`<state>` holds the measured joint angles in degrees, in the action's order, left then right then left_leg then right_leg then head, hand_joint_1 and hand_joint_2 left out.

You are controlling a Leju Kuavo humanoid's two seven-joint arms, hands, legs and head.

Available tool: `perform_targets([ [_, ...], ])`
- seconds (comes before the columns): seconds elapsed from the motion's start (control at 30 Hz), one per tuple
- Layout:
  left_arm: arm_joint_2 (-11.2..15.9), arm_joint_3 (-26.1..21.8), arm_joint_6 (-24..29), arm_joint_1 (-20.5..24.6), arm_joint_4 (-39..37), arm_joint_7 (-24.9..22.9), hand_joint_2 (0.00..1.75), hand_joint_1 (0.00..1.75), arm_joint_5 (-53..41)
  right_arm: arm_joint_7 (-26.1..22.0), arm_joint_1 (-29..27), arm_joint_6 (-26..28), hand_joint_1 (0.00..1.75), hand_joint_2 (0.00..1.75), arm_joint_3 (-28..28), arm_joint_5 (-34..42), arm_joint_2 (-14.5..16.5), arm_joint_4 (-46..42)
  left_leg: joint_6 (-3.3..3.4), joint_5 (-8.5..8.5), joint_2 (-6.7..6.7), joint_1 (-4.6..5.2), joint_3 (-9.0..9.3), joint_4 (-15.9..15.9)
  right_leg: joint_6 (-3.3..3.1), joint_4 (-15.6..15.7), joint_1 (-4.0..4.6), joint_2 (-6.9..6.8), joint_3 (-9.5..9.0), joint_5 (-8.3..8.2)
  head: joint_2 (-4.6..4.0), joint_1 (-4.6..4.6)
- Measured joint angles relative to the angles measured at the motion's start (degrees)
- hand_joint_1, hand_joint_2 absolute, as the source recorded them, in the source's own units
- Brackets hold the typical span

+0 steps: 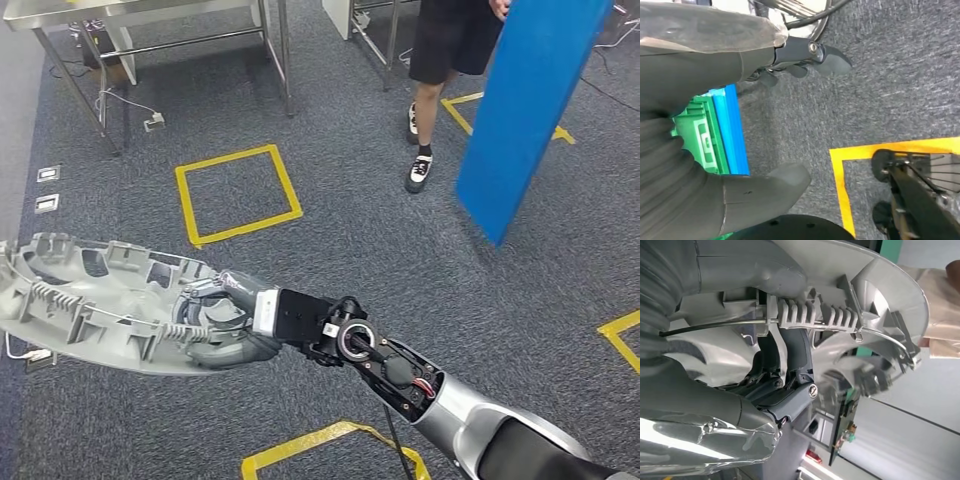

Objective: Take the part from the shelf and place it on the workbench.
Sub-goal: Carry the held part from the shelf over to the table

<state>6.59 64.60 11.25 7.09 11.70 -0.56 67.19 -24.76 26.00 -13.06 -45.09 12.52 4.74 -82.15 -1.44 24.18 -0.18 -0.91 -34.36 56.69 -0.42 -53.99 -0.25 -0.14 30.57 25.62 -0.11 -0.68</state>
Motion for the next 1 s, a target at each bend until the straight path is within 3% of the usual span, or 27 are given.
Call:
perform_targets([
  [0.07,0.1,0.1,0.0,0.1,0.0,0.0,1.75,0.00,0.0,0.0,-0.1,-0.1,1.75,1.75,0.0,0.0,0.0,0.2,0.46,-0.47,0.02,0.12,1.47,-3.0,0.05,-0.3,0.34,-0.02,0.17,0.36,0.00,-0.11],
  [0.17,0.0,0.2,0.0,0.1,0.0,0.0,1.75,0.00,-0.1,-0.1,-0.3,-0.1,1.75,1.75,0.0,0.0,0.0,0.4,0.58,-0.45,-0.19,0.23,1.46,-3.0,-0.68,-0.4,0.42,-0.06,0.10,0.58,0.00,-0.61],
  [0.5,0.1,0.2,0.0,0.0,0.0,0.0,1.75,0.00,0.3,-0.5,-0.4,-1.1,1.75,1.75,-0.2,0.0,0.0,1.4,1.31,-0.31,-0.23,0.63,1.44,-2.9,0.76,0.2,0.06,-0.08,-0.23,0.23,0.00,-1.22],
  [0.77,0.1,0.2,0.0,0.0,0.0,-0.2,1.75,0.00,0.8,-0.7,-0.3,-1.3,1.75,1.75,-0.6,0.0,0.1,2.0,1.32,-0.31,-0.22,0.59,1.46,-2.9,0.96,0.2,0.09,-0.09,-0.22,0.26,0.00,-0.93],
  [1.0,0.3,0.2,-0.3,-0.1,0.0,-0.2,1.75,0.00,1.0,-0.7,-0.3,-1.3,1.75,1.75,-1.1,0.0,0.3,2.4,1.81,0.01,-0.21,0.75,1.46,-2.6,1.53,0.3,-0.10,-0.16,-0.31,0.36,0.00,-0.60],
])
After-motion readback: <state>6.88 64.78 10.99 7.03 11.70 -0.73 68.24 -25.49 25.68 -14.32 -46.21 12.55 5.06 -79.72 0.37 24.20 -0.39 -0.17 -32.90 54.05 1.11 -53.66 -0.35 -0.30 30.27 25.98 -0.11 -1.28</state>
